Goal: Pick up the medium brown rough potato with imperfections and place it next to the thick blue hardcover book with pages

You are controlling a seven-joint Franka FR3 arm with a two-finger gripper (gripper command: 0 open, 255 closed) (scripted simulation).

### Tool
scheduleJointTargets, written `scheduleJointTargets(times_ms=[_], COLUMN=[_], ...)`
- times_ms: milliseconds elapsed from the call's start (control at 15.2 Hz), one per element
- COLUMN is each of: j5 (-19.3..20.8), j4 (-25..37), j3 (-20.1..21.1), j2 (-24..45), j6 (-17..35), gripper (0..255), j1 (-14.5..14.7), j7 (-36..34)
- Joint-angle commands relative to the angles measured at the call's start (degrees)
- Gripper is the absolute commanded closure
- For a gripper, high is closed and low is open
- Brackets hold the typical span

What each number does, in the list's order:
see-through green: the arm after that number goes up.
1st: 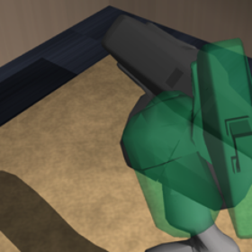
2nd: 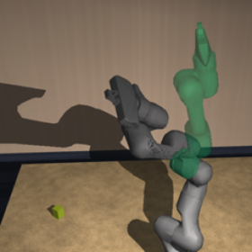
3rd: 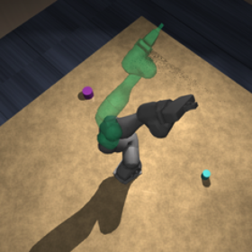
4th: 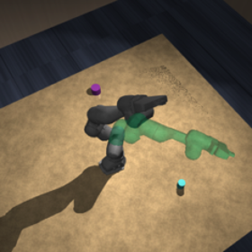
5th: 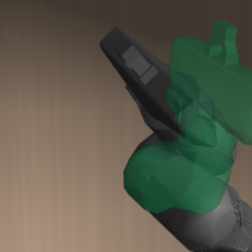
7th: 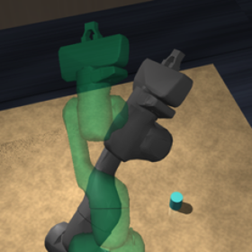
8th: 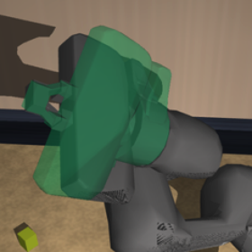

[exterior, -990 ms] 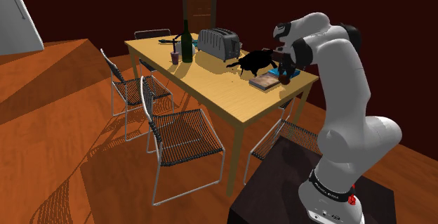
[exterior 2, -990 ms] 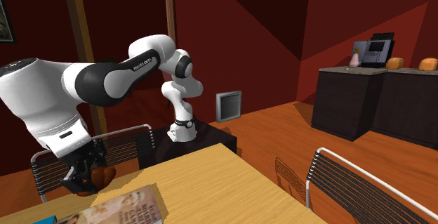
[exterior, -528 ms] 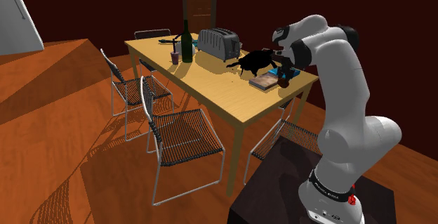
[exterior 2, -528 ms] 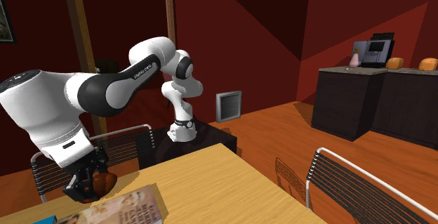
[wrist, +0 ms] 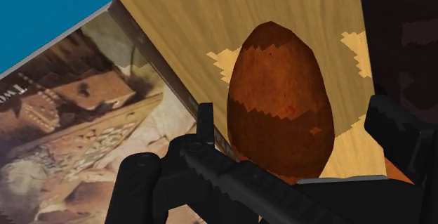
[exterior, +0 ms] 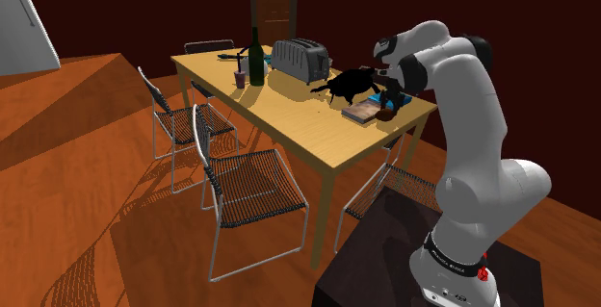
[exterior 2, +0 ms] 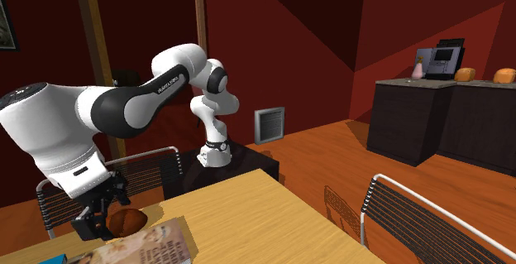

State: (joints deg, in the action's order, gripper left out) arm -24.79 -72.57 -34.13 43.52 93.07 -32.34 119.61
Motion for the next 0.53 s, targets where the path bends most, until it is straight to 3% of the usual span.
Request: scheduleJointTargets(times_ms=[0,66,330,462], j5=[0.0,0.02,0.02,0.03], j4=[0.01,-0.18,10.62,10.59], j3=[0.0,-0.02,0.25,0.25], j2=[0.01,-0.06,1.72,1.7], j6=[-0.01,0.1,-8.16,-8.14], gripper=[0,0,0,0], j1=[-0.01,0.06,-3.18,-3.17], j7=[0.0,0.02,-1.33,-1.33])
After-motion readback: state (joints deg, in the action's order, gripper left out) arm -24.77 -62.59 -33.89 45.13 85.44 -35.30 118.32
